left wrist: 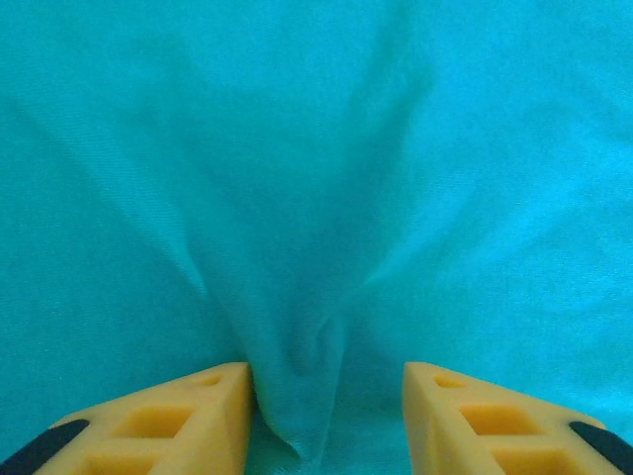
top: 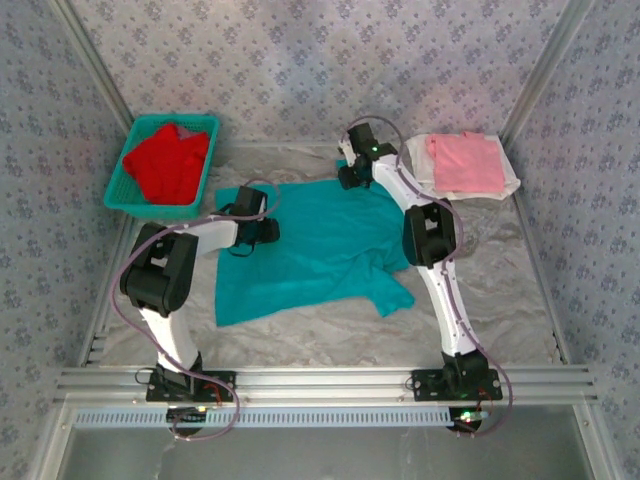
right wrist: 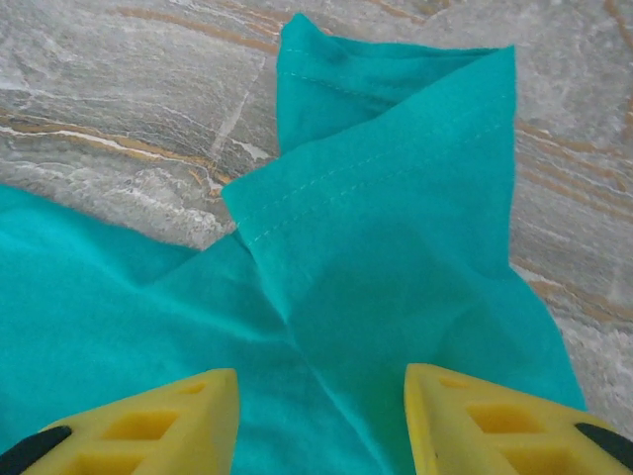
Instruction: Fold and stack the t-shirts
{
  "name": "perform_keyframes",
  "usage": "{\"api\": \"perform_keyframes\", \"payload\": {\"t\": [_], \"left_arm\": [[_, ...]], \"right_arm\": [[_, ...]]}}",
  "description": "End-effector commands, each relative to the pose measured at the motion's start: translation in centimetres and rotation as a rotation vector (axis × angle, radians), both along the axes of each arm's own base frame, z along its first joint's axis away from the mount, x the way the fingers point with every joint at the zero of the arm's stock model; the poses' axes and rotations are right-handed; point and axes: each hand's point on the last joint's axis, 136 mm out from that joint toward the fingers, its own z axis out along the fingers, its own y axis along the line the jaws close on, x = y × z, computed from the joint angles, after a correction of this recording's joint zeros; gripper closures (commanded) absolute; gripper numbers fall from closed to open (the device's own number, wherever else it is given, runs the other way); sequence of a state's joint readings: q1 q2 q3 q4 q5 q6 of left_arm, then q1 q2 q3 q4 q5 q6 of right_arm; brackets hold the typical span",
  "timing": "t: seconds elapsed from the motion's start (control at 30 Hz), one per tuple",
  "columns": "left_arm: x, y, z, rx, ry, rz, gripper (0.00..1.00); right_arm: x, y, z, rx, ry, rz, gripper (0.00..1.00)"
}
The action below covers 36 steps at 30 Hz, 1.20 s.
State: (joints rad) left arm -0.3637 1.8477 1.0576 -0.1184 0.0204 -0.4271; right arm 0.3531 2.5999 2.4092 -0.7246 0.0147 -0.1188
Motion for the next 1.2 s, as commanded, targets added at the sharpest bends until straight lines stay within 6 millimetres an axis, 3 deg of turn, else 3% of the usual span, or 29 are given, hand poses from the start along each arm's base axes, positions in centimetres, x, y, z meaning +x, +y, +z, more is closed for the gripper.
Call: {"api": "perform_keyframes", "payload": {"t": [0.0,0.2,0.4,0.67,1.07,1.1,1.13,1.17], "left_arm": [[-0.9,1.6,0.2,0.037,0.018,0.030,0.56],[-1.0,2.2,0.3,0.038,0.018,0.043,0.56],[-1.1,2.1,-0.1,0.031,0.025,0.048,0.57],[-1.1,2.5,-0.6,0.031,0.030,0.061,0.57],[-1.1,3.2,0.2,0.048,0.014,0.074,0.57],[-1.1,3.3,0.3,0.050,0.013,0.074,0.57],[-1.0,3.3,0.4,0.052,0.011,0.074,0.56],[-0.9,3.3,0.6,0.056,0.008,0.076,0.55]], "right_arm": [[1.7,-0.2,-0.2,-0.048,-0.064,0.032,0.52],[3.6,-1.0,-0.9,-0.096,-0.122,0.005,0.77],[4.6,-1.4,0.8,-0.098,-0.178,-0.030,1.00],[5.3,-3.1,3.9,-0.076,-0.222,-0.073,1.00],[9.5,-10.7,5.9,0.015,-0.323,-0.247,1.00],[9.8,-11.3,6.2,0.026,-0.332,-0.263,0.94],[10.1,-11.8,6.6,0.035,-0.346,-0.277,0.77],[10.3,-12.3,7.0,0.045,-0.357,-0.288,0.74]]}}
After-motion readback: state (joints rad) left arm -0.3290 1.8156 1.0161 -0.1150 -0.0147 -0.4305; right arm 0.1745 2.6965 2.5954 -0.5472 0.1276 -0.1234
